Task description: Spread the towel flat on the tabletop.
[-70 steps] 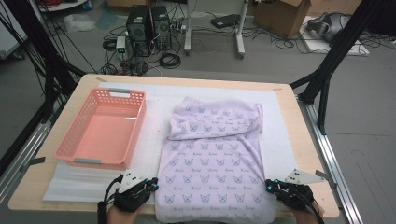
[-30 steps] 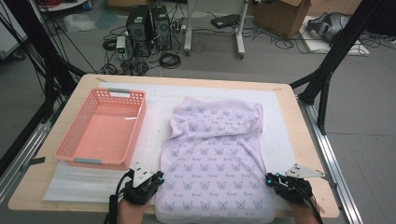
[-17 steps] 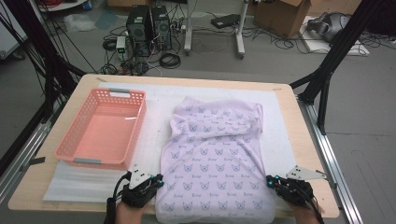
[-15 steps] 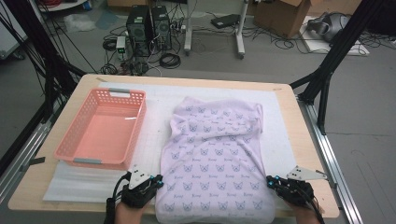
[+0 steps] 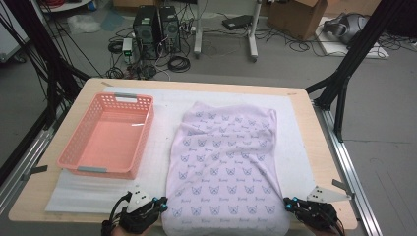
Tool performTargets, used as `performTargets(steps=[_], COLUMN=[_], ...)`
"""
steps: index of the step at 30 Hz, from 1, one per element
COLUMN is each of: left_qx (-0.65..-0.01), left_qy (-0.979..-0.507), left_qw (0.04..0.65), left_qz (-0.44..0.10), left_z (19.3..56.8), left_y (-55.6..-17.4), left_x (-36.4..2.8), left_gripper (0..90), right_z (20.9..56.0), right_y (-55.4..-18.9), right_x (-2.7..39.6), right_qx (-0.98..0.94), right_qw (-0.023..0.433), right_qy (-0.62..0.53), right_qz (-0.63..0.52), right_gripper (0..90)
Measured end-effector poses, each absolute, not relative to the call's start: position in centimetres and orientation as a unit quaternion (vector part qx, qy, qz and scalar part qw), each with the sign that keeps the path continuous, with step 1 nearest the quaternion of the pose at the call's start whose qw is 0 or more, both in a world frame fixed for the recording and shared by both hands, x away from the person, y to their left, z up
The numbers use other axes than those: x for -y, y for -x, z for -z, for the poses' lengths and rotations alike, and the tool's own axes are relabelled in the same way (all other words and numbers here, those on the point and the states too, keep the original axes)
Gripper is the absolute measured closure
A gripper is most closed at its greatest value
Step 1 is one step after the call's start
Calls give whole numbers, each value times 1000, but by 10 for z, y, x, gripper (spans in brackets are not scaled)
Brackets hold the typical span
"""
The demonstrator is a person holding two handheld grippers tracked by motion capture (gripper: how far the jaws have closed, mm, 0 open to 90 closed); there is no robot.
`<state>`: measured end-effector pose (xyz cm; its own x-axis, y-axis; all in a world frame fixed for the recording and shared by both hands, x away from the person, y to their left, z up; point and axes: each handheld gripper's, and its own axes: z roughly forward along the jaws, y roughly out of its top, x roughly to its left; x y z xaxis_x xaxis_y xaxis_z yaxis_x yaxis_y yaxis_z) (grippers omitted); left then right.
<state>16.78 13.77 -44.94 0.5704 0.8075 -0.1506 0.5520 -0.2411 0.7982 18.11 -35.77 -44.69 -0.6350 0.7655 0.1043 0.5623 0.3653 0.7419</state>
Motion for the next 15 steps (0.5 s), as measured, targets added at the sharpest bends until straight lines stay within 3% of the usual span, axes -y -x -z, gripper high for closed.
performTargets(steps=[4, 5, 7, 9, 15], left_qx=[-429, -434, -446, -461, -474], left_qy=[-774, -770, -759, -748, -735], left_qw=[440, 442, 445, 447, 459], left_qz=[-152, -152, -163, -168, -159], left_z=[447, 447, 449, 450, 450], left_y=[-161, -163, -169, -180, -212], left_x=[-138, -139, -141, -143, -137], left_gripper=[821, 738, 593, 530, 474], right_z=[446, 446, 445, 444, 445], right_y=[-170, -169, -171, -178, -208], right_x=[360, 361, 362, 362, 352], right_qx=[-823, -823, -814, -796, -778], right_qw=[123, 121, 125, 134, 163], right_qy=[-400, -399, -411, -429, -450], right_qz=[-385, -386, -391, -405, -408], right_gripper=[870, 860, 725, 653, 551])
